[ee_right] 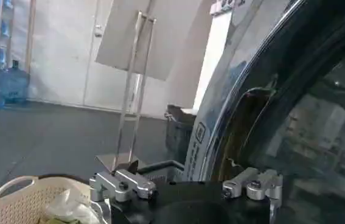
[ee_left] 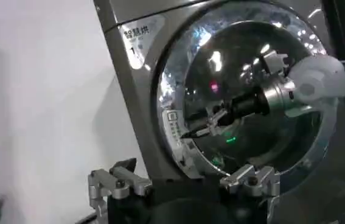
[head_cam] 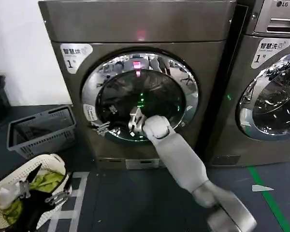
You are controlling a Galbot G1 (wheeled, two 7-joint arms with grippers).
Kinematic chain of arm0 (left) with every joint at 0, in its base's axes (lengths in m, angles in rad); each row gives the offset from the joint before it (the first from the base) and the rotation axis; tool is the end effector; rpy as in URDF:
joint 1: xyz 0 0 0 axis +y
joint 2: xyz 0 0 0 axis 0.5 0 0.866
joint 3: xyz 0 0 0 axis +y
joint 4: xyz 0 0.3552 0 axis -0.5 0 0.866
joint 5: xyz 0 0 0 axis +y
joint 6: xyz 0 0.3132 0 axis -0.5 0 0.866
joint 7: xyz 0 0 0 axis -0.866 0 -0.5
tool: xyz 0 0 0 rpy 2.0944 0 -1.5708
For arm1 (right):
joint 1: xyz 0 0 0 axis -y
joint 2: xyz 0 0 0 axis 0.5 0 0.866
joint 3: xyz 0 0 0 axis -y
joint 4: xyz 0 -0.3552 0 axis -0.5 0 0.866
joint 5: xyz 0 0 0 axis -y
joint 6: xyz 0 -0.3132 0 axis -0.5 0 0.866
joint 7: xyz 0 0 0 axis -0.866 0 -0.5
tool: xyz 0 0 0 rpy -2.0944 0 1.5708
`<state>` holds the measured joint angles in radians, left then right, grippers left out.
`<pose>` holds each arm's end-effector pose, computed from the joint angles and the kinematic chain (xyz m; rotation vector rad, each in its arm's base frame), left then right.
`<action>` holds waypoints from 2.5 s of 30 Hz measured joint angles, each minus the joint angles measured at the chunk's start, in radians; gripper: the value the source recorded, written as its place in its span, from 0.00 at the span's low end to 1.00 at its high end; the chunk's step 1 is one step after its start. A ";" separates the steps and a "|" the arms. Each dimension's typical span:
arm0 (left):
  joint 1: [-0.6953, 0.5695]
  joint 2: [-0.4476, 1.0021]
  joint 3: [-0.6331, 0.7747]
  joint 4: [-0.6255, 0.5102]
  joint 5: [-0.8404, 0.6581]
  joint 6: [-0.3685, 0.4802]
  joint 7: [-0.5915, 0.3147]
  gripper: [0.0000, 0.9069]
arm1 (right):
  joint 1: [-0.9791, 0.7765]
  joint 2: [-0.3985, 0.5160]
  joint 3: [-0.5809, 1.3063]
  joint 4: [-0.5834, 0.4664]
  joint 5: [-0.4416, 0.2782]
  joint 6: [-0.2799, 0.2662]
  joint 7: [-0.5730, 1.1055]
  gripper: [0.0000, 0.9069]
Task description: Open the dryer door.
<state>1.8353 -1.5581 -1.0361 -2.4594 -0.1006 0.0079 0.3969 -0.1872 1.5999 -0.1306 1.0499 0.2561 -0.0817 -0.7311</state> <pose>0.0428 0.0983 -0.2002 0.1008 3.0539 0.4671 0.5241 0.1801 -0.1668 -1.8070 2.4100 -0.3387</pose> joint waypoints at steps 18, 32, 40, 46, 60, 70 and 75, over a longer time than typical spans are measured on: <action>-0.112 0.078 -0.076 0.098 -0.161 0.018 0.013 1.00 | -0.091 -0.076 -0.015 0.110 0.088 -0.019 -0.167 1.00; -0.291 0.256 -0.169 0.337 -0.344 0.102 0.195 1.00 | -0.195 -0.212 0.027 0.286 0.232 -0.034 -0.420 1.00; -0.397 0.423 -0.121 0.486 -0.434 0.138 0.233 1.00 | -0.254 -0.291 0.046 0.371 0.254 0.009 -0.616 1.00; -0.475 0.520 -0.051 0.535 -0.428 0.149 0.252 1.00 | -0.307 -0.349 0.071 0.424 0.283 0.027 -0.727 1.00; -0.716 0.744 0.269 0.660 -0.581 0.186 0.277 1.00 | -0.496 -0.550 0.222 0.587 0.357 0.090 -0.730 1.00; -0.938 0.771 0.636 0.725 -0.582 0.147 0.299 1.00 | -0.717 -0.688 0.548 0.619 0.404 0.107 -0.729 1.00; -1.010 0.726 0.746 0.742 -0.562 0.149 0.316 1.00 | -0.803 -0.697 0.766 0.579 0.377 0.084 -0.645 1.00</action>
<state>0.8253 -0.8321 -0.2899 -1.7176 -0.6626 0.1570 0.7125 -0.9906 0.9029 0.6349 1.6291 0.6333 0.0020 -1.3766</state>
